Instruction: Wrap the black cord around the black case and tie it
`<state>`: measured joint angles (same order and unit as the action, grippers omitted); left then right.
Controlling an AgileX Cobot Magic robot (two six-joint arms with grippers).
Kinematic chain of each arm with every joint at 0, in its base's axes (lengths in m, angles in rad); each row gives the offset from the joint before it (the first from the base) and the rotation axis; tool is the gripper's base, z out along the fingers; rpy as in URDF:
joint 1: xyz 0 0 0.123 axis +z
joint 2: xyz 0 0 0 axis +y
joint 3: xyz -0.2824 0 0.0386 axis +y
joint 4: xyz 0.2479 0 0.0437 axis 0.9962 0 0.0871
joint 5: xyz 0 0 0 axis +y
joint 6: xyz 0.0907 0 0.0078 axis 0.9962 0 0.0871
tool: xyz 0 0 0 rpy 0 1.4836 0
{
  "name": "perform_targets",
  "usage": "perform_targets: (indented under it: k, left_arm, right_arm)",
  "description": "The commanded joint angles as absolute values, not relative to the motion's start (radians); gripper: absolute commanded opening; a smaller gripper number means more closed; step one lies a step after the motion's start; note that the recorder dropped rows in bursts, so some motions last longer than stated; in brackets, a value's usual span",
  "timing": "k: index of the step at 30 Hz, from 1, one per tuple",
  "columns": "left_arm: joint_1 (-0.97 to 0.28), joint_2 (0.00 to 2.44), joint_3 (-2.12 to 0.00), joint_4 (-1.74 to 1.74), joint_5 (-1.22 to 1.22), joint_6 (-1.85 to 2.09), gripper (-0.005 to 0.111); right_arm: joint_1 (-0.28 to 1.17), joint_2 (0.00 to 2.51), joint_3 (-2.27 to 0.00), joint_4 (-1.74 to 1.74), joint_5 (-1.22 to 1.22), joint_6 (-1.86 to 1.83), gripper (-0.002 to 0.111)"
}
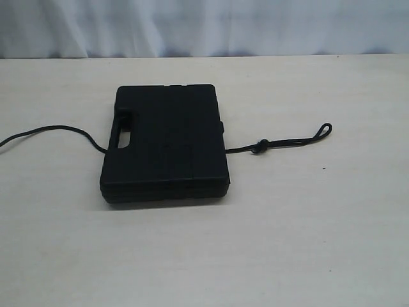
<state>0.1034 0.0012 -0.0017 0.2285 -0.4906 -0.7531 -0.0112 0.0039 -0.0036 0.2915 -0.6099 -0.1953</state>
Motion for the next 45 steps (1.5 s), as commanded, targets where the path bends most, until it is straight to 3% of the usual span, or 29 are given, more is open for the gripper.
perform_targets:
  k: [1,4,7,11,15,24,30,36,45]
  left_arm:
    - [0.099,0.000,0.000,0.276,-0.461,-0.760,0.000]
    - [0.099,0.000,0.000,0.279,-0.445,-0.762,0.000]
    - [0.099,0.000,0.000,0.279,-0.391,-0.790,0.000]
    - [0.099,0.044,-0.108,0.282,-0.113,-0.804,0.000]
    - [0.085,0.272,-0.225,0.352,-0.009,-0.801,0.000]
    - [-0.134,0.874,-0.494,0.299,0.299,-0.589,0.000]
    - [-0.246,1.092,-0.629,0.112,0.447,-0.272,0.000]
    - [-0.248,1.147,-0.728,0.078,0.524,-0.147,0.000]
    - [-0.245,1.272,-0.946,0.115,0.715,-0.052,0.000]
  right_arm:
    - [-0.009,0.000,0.000,0.305,-0.786,0.354,0.004]
    - [-0.009,0.000,0.000,0.159,-0.623,0.647,0.004]
    - [-0.009,0.015,-0.038,-0.411,-0.385,0.927,0.004]
    - [-0.009,0.156,-0.157,-1.004,-0.404,1.399,0.004]
    - [-0.009,0.415,-0.312,-1.335,-0.538,1.714,0.004]
    - [-0.009,0.918,-0.514,-1.337,-1.035,1.794,0.004]
    - [-0.009,1.081,-0.534,-1.324,-1.028,1.678,0.004]
    - [-0.009,1.114,-0.649,-1.539,-0.736,1.670,0.004]
    - [-0.009,1.128,-0.794,-1.744,-0.011,1.533,0.004]
